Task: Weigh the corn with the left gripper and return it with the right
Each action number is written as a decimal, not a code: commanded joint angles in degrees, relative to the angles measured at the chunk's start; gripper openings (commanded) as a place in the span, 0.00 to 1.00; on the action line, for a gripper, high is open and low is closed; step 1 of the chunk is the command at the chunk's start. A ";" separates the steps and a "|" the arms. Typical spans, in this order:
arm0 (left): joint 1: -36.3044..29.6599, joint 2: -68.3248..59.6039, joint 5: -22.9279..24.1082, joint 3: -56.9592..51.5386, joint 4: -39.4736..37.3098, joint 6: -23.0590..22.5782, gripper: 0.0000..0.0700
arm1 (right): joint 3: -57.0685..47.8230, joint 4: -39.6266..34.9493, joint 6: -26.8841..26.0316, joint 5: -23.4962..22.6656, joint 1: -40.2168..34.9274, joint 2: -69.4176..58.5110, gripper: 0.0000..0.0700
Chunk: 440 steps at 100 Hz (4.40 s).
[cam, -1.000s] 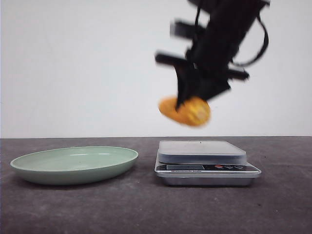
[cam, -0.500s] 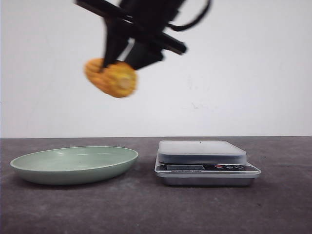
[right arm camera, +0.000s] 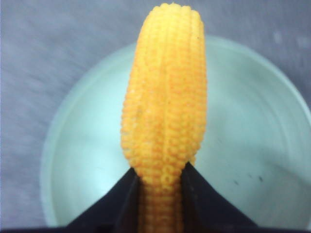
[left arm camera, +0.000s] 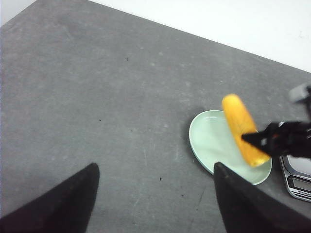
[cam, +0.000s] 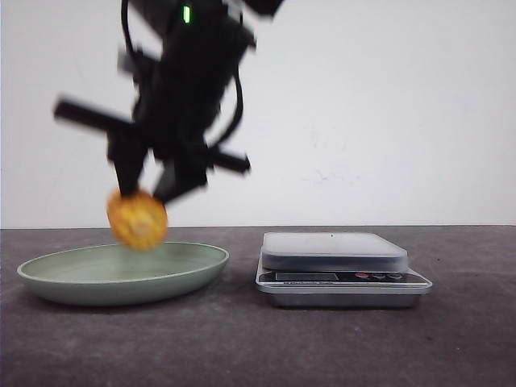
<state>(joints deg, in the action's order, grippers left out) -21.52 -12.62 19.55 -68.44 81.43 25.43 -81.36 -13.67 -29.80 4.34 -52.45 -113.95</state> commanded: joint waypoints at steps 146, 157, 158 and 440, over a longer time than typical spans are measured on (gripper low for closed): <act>-0.13 0.02 -0.15 5.60 -7.61 -2.84 0.62 | -0.83 -42.91 22.60 3.89 35.54 74.07 0.67; -0.13 0.02 -0.15 6.60 -9.57 -2.91 0.62 | 0.90 -46.42 20.37 3.69 35.67 80.54 0.67; -0.13 0.02 -0.15 6.64 -9.77 -2.91 0.62 | 1.03 -46.56 20.24 3.54 35.67 80.81 0.67; 20.48 12.44 -17.68 67.69 -73.44 -17.07 0.00 | 28.04 -48.98 15.21 0.20 35.76 103.38 0.01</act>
<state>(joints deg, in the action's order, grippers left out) -0.97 -0.30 1.98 -1.83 7.49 9.69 -52.97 -63.53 -13.96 4.54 -16.53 -10.46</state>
